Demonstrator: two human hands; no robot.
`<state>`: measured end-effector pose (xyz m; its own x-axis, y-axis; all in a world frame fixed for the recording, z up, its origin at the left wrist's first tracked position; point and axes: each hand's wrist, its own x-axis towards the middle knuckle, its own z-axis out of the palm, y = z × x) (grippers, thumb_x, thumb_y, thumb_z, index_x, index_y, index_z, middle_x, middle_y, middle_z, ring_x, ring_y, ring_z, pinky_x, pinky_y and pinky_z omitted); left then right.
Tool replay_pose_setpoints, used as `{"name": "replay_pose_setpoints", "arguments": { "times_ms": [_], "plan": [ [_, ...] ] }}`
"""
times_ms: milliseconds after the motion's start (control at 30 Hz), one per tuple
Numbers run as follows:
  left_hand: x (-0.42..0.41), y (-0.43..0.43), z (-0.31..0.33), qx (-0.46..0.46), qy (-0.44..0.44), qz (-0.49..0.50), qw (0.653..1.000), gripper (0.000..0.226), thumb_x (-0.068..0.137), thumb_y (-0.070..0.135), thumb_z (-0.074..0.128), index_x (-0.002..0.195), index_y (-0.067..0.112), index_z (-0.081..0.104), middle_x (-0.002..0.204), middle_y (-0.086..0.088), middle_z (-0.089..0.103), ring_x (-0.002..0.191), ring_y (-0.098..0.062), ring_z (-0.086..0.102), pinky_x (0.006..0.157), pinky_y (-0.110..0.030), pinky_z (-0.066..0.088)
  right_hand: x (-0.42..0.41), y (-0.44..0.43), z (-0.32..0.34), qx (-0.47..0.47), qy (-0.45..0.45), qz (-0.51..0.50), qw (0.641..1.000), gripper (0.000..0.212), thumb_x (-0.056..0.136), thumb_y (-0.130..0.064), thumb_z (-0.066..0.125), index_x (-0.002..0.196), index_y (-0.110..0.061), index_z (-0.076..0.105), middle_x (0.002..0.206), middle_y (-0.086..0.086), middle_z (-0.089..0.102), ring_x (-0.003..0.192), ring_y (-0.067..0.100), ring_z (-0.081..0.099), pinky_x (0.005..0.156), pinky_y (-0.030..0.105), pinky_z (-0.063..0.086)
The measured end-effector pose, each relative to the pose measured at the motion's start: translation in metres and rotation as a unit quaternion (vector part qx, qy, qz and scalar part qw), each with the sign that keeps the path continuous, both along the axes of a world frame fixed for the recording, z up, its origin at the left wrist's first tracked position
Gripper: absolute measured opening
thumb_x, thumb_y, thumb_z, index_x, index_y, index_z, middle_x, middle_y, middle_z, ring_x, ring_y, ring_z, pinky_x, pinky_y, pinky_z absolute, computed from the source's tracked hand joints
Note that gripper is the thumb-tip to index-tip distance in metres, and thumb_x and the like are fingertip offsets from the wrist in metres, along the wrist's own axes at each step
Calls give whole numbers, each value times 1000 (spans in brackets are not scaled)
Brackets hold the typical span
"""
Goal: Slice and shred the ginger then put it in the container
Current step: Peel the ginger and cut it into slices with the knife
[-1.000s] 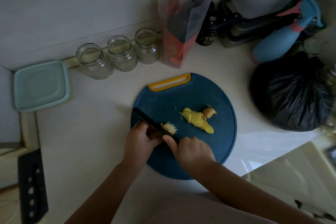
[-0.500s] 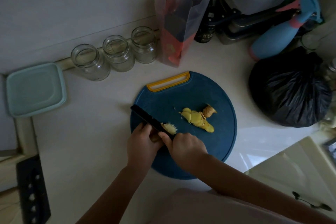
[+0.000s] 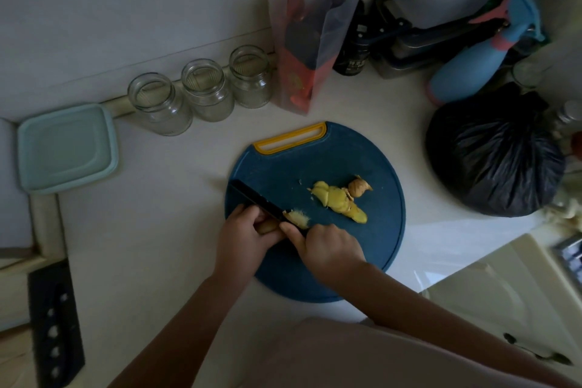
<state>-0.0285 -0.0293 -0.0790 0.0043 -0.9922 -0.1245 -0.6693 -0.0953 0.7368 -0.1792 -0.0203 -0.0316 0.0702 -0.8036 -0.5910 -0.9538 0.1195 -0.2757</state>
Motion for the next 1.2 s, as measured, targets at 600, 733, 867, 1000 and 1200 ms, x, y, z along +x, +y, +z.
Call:
{"name": "replay_pose_setpoints", "arguments": {
  "times_ms": [600,733,867,1000,1200],
  "plan": [
    [-2,19,0,-80,-51,-27,995,54,70,66,57,88,17,68,84,2,64,79,-24,58,66,-44,50,-47,21,18,-46,-150,-40,987,69,80,-74,21,54,-12,37,50,3,41,51,17,43,58,34,37],
    [-1,15,-3,-57,-22,-25,998,58,69,64,57,96,15,71,94,-2,69,90,-26,63,75,-44,53,-47,33,12,-76,-82,35,993,75,75,-76,9,53,-11,39,53,4,45,58,26,50,58,36,38],
    [2,12,-5,-29,8,-25,999,43,68,57,66,90,20,72,90,4,70,89,-21,65,76,-41,54,-48,39,6,-100,-70,51,991,76,77,-75,6,57,-12,43,58,5,50,58,24,50,57,33,37],
    [2,10,-7,-23,17,-25,999,22,70,23,83,87,19,70,86,4,69,87,-19,66,77,-29,50,-49,41,-1,-127,-60,63,988,91,69,-80,-9,63,-11,50,62,5,55,60,26,54,56,32,34],
    [1,7,-1,-30,36,-26,999,23,68,32,83,82,26,67,84,9,67,85,-16,66,74,-25,47,-46,44,-3,-103,-60,53,991,79,74,-77,0,58,-13,43,57,2,48,57,24,48,57,32,34]
  ]
}}
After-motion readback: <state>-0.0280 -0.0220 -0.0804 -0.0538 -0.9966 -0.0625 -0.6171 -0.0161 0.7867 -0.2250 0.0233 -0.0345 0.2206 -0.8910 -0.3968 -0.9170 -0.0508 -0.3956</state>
